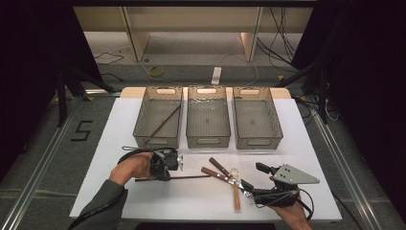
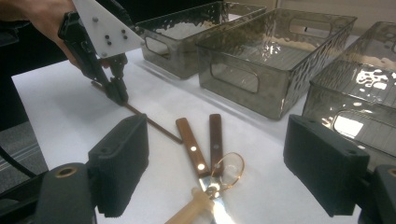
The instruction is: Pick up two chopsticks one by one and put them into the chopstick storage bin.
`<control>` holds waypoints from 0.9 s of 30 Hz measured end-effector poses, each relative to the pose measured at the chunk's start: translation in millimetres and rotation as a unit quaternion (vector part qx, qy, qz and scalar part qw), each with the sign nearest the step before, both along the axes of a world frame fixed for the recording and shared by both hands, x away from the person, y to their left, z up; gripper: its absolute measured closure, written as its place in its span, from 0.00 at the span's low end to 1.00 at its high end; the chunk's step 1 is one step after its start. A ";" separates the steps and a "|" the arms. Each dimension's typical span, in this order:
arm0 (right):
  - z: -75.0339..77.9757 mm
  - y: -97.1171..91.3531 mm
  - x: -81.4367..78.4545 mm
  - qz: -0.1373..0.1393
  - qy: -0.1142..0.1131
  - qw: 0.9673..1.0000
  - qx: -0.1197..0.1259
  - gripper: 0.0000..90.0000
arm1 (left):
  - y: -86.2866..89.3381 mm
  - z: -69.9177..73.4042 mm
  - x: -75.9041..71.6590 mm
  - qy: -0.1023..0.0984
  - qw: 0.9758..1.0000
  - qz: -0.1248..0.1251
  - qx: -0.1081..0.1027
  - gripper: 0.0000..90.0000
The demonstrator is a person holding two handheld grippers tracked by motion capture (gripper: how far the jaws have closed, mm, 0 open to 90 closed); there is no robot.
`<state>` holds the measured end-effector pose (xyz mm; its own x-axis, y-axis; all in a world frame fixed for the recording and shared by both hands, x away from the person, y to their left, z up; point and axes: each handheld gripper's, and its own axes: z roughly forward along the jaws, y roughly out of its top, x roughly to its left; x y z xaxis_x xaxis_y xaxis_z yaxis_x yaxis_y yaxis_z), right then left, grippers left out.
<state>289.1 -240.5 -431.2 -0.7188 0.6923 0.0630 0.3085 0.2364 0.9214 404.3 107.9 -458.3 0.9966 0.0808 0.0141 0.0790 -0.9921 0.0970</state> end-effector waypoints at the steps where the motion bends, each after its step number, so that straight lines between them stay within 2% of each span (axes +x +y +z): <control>1: -0.2 0.2 0.0 0.000 0.000 1.000 -0.001 0.26 | 0.7 0.5 0.4 0.003 1.000 -0.005 -0.001 0.94; 4: 0.0 0.1 0.0 0.001 0.000 1.000 0.000 0.26 | 3.1 3.2 -0.2 0.011 1.000 -0.004 -0.004 0.94; 8: -0.1 0.3 -0.2 0.000 0.000 1.000 0.000 0.26 | 4.7 10.3 -1.0 0.010 1.000 -0.003 -0.013 0.94; 14: 0.0 0.4 -0.4 0.000 0.000 1.000 0.000 0.26 | 6.5 26.9 -1.7 -0.001 0.998 -0.007 -0.060 0.94; 18: -0.9 0.2 0.5 -0.001 0.002 1.000 -0.001 0.26 | 10.4 41.9 -2.7 -0.014 0.994 -0.004 -0.104 0.94; 21: -0.8 0.4 0.2 0.000 0.001 1.000 -0.002 0.26 | 13.6 52.8 -2.8 -0.037 0.990 0.006 -0.134 0.94; 24: -0.6 0.7 -0.1 -0.001 0.001 1.000 -0.003 0.26 | 15.0 60.5 0.6 -0.065 0.987 0.047 -0.136 0.94; 27: -0.7 0.6 -0.1 -0.001 0.002 1.000 -0.004 0.26 | 18.0 67.8 4.2 -0.073 0.982 0.080 -0.157 0.94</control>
<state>288.9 -239.9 -431.9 -0.7176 0.6938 0.0600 0.3116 0.2428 0.9187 408.5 125.9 -390.5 0.9603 0.2584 0.1049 0.1934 -0.8881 0.4171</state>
